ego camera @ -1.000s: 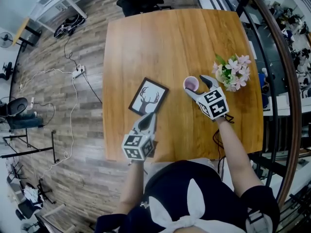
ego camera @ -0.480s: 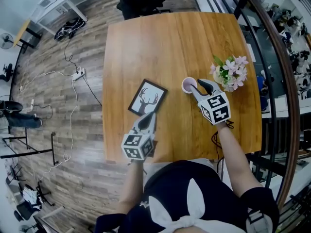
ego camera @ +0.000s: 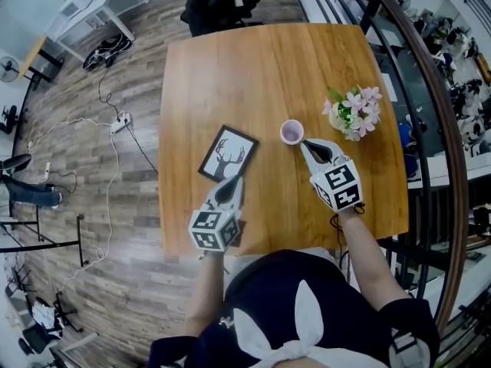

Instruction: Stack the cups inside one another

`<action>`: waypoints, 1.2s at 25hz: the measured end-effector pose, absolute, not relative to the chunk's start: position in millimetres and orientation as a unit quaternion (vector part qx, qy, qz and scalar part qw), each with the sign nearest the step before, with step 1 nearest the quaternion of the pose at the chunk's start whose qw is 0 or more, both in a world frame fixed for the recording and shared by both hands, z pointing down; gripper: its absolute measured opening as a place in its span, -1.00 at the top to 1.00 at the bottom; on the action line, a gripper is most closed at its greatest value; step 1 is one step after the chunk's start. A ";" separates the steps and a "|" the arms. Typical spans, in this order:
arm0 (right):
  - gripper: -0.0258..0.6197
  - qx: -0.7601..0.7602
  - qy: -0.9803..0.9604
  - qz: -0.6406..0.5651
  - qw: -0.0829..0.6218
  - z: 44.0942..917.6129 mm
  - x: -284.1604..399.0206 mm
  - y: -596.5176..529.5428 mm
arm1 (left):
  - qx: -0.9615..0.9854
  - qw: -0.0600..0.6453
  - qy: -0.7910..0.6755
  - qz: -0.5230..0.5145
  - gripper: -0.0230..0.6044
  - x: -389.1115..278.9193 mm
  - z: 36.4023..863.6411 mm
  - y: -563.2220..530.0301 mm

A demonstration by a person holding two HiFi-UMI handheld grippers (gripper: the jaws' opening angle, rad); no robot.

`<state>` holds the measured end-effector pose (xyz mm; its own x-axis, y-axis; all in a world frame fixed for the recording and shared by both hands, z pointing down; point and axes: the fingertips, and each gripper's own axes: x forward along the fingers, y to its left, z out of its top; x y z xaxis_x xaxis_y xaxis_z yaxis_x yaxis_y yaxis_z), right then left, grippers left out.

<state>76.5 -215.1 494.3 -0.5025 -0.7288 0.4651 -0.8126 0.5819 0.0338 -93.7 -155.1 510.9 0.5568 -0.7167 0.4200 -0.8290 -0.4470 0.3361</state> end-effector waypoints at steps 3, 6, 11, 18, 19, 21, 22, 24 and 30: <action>0.92 0.441 -0.864 0.085 0.227 491.9 73.3 -203.3 | 0.849 0.255 -0.451 0.105 0.85 -90.3 509.9 -148.2; 0.92 0.437 -0.867 0.083 0.225 488.3 69.0 -192.7 | 0.853 0.250 -0.446 0.102 0.85 -87.1 505.2 -142.7; 0.93 0.423 -0.876 0.088 0.213 483.4 59.6 -170.7 | 0.858 0.246 -0.439 0.101 0.85 -82.8 501.8 -130.1; 0.93 0.404 -0.886 0.098 0.205 482.2 47.7 -140.5 | 0.862 0.246 -0.430 0.105 0.85 -73.3 495.2 -114.9; 0.93 0.403 -0.886 0.099 0.205 482.5 46.1 -136.6 | 0.862 0.244 -0.431 0.103 0.85 -72.2 492.8 -114.1; 0.93 0.401 -0.887 0.101 0.204 483.4 43.9 -130.4 | 0.864 0.241 -0.430 0.101 0.85 -70.5 491.1 -111.4; 0.93 0.401 -0.887 0.102 0.203 484.1 43.6 -128.2 | 0.865 0.240 -0.428 0.102 0.85 -69.9 491.4 -109.5; 0.93 0.402 -0.887 0.105 0.203 485.6 44.1 -124.2 | 0.867 0.239 -0.425 0.104 0.85 -69.4 493.2 -105.1; 0.93 0.404 -0.884 0.110 0.206 488.4 48.8 -112.8 | 0.868 0.245 -0.418 0.111 0.85 -66.9 498.5 -94.2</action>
<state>48.8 -112.8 488.4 -0.5888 -0.6698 0.4524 -0.7601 0.6491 -0.0283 -66.9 -94.2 498.5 0.6261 -0.6715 0.3965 -0.7797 -0.5309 0.3321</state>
